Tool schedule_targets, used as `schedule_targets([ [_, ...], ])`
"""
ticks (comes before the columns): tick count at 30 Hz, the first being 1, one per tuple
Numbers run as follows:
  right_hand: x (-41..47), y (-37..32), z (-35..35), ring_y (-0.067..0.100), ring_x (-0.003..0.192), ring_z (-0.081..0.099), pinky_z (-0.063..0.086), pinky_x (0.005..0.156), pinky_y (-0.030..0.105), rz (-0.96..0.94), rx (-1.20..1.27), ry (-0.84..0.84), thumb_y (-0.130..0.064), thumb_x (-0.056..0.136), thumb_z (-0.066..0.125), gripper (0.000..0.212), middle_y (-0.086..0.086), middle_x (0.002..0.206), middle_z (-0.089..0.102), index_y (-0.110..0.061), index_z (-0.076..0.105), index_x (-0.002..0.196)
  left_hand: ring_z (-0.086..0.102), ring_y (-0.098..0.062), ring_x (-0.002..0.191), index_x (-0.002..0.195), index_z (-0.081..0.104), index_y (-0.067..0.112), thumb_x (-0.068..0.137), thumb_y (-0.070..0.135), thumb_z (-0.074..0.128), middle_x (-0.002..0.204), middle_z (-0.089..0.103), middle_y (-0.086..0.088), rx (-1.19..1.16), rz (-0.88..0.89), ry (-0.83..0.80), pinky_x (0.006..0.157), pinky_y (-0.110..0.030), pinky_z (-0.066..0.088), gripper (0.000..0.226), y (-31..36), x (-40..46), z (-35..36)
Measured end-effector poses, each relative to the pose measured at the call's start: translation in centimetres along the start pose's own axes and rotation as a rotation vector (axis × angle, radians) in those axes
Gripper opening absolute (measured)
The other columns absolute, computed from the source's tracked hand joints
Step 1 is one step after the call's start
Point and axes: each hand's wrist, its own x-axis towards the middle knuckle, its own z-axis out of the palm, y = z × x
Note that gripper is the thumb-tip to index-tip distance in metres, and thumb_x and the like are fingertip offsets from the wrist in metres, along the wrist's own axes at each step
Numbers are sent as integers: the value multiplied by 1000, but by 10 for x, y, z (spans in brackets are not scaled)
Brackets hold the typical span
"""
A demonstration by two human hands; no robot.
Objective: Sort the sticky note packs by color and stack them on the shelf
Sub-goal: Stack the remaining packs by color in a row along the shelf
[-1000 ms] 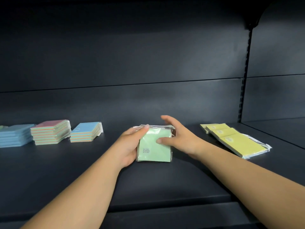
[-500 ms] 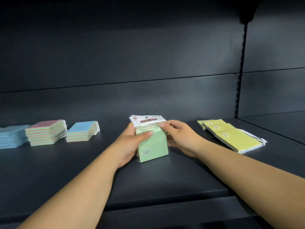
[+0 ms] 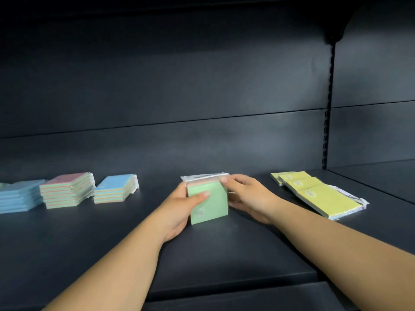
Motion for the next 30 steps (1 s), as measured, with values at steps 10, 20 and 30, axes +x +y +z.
schedule_targets([
  [10, 24, -17, -33, 25, 84, 56, 38, 70, 26, 269, -704, 440, -49, 89, 52, 47, 10, 92, 60, -6, 60, 106, 59, -26, 100, 99, 51, 17, 91, 5, 53, 105, 64, -6, -114, -87, 195, 90, -43, 46, 15, 6, 10, -16],
  [20, 42, -5, -30, 23, 90, 60, 42, 70, 26, 296, -774, 294, -50, 83, 60, 45, 6, 96, 62, -9, 59, 101, 63, -22, 86, 95, 51, 20, 90, 6, 56, 98, 64, -5, -156, -124, 314, 72, -37, 51, 15, 5, 19, -22],
  [30, 33, -23, -1, 12, 42, 64, 54, 41, 25, 107, 486, 254, -5, 90, 56, 6, 8, 69, 66, -9, 54, 85, 65, -24, 79, 121, 53, 5, 95, 7, 48, 101, 67, -15, -285, -236, 326, 57, -36, 54, 27, 9, 18, -21],
])
